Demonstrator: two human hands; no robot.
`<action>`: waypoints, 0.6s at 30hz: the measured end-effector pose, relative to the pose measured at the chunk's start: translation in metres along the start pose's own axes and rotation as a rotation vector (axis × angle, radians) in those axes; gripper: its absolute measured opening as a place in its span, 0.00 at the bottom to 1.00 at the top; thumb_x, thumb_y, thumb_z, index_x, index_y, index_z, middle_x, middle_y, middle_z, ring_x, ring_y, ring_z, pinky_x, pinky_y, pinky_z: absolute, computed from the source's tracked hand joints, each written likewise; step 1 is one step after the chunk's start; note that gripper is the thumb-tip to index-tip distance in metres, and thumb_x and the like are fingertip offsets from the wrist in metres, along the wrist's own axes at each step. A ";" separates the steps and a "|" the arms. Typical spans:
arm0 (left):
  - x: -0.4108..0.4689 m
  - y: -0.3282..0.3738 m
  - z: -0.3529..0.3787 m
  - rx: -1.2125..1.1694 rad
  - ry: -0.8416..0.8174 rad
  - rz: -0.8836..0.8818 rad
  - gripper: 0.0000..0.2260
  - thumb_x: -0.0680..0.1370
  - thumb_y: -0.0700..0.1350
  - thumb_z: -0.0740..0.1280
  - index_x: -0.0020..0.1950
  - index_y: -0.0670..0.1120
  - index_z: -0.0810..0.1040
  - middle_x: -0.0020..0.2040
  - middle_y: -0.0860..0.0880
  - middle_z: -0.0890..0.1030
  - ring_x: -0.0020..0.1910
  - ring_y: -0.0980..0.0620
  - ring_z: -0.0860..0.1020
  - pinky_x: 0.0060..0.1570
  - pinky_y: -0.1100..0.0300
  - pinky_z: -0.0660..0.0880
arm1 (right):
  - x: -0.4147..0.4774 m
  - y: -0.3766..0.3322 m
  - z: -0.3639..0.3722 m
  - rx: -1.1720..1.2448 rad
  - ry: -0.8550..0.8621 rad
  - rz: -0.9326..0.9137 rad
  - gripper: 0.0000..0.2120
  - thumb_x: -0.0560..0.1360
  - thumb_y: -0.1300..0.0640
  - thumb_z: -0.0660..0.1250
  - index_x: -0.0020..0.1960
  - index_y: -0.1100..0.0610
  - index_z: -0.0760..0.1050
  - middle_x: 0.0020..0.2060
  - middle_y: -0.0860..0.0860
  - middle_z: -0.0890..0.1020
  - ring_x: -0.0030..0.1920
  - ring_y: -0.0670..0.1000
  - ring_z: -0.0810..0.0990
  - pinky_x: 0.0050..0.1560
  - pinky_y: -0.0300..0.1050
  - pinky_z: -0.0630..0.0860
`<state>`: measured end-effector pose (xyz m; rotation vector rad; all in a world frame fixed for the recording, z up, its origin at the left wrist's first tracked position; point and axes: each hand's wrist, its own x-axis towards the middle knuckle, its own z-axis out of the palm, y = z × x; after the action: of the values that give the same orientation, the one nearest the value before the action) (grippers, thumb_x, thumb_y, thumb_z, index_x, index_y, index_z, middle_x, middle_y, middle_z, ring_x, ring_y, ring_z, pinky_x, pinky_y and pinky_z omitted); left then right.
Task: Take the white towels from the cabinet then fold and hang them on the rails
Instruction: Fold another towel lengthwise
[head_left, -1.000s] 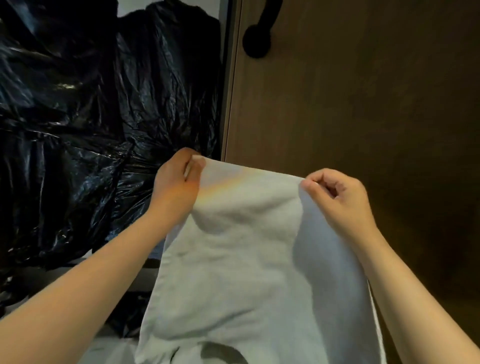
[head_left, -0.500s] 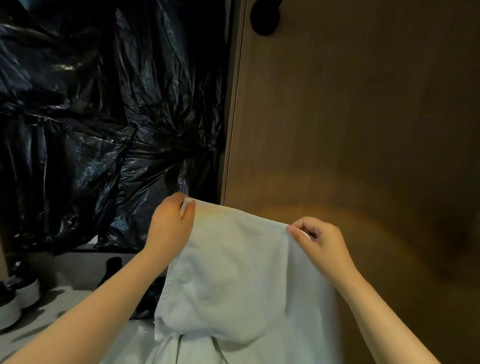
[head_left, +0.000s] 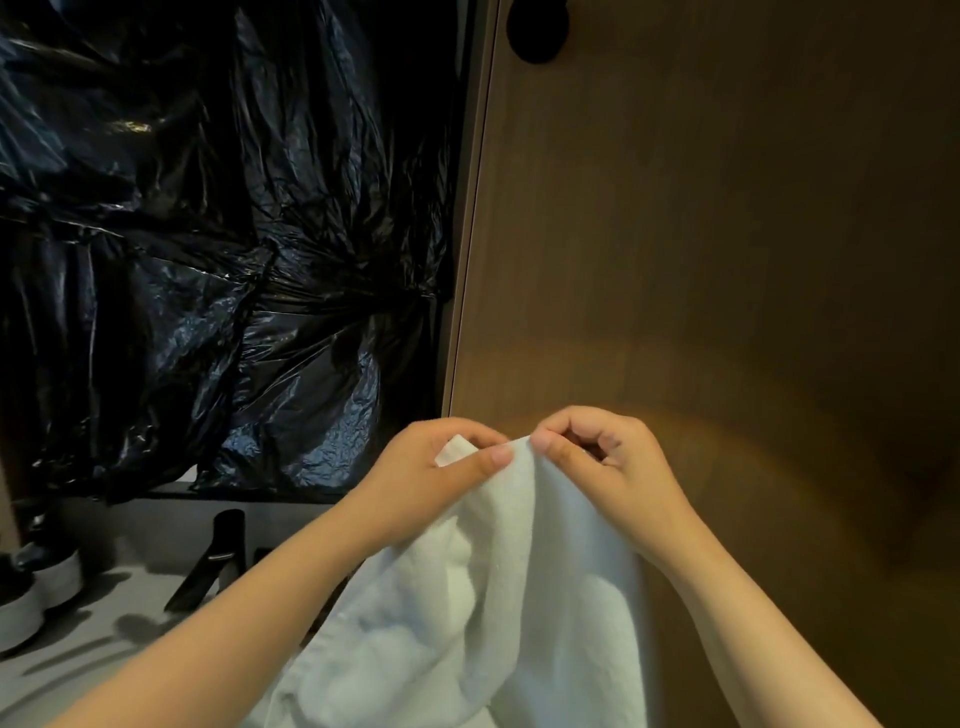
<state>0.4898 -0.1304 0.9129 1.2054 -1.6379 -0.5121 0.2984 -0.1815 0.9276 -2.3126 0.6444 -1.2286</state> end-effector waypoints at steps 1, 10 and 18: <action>0.000 0.001 0.000 -0.014 0.018 -0.006 0.12 0.72 0.58 0.68 0.45 0.51 0.84 0.42 0.56 0.84 0.42 0.62 0.80 0.42 0.69 0.73 | -0.001 0.000 0.000 0.006 -0.005 0.009 0.06 0.77 0.57 0.69 0.43 0.54 0.82 0.34 0.44 0.81 0.37 0.45 0.78 0.37 0.33 0.72; 0.013 0.005 -0.022 0.130 0.384 0.034 0.04 0.74 0.49 0.72 0.40 0.51 0.82 0.40 0.55 0.81 0.41 0.62 0.77 0.39 0.67 0.70 | -0.020 0.029 -0.008 -0.022 0.008 0.199 0.14 0.77 0.48 0.66 0.37 0.55 0.78 0.30 0.48 0.77 0.34 0.48 0.75 0.37 0.42 0.71; 0.016 -0.002 -0.029 0.245 0.463 0.016 0.05 0.76 0.50 0.70 0.42 0.51 0.82 0.44 0.56 0.80 0.44 0.59 0.77 0.41 0.68 0.68 | -0.022 0.028 -0.022 -0.208 0.162 0.114 0.10 0.77 0.50 0.68 0.38 0.50 0.78 0.33 0.43 0.79 0.37 0.44 0.78 0.35 0.35 0.72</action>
<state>0.5159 -0.1393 0.9305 1.3675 -1.3319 -0.0108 0.2631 -0.1942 0.9084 -2.3186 0.9899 -1.3604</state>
